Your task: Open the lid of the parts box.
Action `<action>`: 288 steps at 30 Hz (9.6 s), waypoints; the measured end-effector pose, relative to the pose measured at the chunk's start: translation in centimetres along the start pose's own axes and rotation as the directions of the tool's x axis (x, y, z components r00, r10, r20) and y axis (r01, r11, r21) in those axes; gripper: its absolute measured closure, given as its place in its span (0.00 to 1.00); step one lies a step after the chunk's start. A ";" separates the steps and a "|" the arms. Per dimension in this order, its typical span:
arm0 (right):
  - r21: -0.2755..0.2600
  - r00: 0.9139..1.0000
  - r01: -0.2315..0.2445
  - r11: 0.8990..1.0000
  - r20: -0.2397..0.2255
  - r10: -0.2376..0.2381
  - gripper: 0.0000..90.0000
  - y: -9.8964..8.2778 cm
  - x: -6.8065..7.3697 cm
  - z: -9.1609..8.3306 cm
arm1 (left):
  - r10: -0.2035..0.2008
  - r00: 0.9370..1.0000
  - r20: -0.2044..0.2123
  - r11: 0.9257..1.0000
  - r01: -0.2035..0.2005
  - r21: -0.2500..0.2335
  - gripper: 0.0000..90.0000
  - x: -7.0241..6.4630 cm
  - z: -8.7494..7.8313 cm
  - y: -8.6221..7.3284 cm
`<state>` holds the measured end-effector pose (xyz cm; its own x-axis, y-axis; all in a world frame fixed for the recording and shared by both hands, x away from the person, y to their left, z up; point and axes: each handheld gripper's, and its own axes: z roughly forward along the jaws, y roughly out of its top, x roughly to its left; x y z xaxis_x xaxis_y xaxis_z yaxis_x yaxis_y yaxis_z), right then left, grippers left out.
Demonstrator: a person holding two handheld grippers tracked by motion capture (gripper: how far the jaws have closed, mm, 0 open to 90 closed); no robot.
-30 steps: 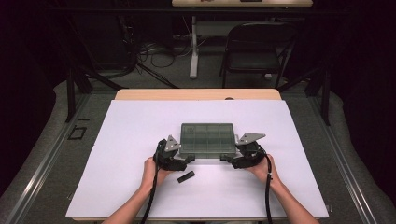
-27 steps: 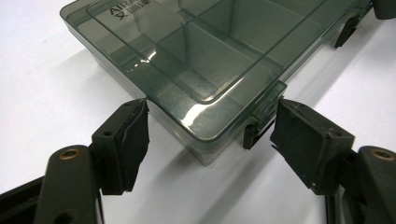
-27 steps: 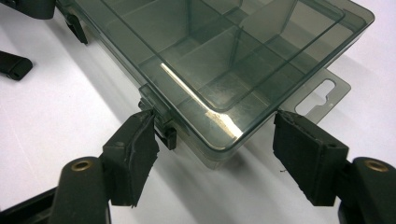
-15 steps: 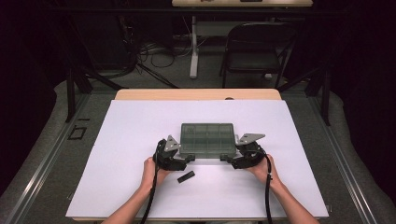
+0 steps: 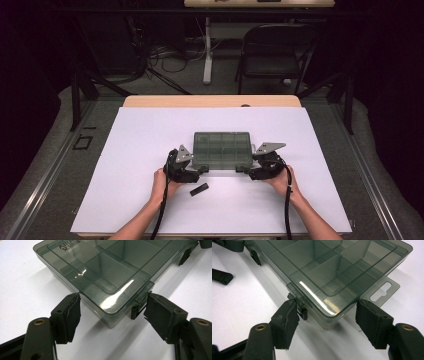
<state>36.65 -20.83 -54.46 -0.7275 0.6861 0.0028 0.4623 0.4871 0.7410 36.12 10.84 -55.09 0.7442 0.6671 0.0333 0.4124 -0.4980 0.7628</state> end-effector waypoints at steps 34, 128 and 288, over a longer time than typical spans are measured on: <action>-0.010 1.000 -0.016 1.000 -0.010 0.015 0.41 0.0 -0.1 -0.3 | 0.013 1.000 -0.012 1.000 -0.013 -0.002 0.31 -0.1 0.0 0.1; -0.160 0.997 0.036 0.986 0.071 -0.025 0.54 0.7 -0.2 -2.3 | 0.053 0.988 -0.144 0.987 -0.074 -0.144 0.47 -0.7 -1.6 0.9; -0.134 0.985 -0.034 0.990 0.166 0.056 0.84 9.0 -5.3 -1.8 | -0.089 0.995 -0.047 0.987 0.082 -0.136 0.88 7.3 -2.1 8.8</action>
<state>43.75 -21.12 -46.62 -0.6061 0.7926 -0.0670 0.4144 0.3865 0.8240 44.10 12.52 -46.74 0.6789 0.7342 -0.0048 0.3969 -0.3615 0.8437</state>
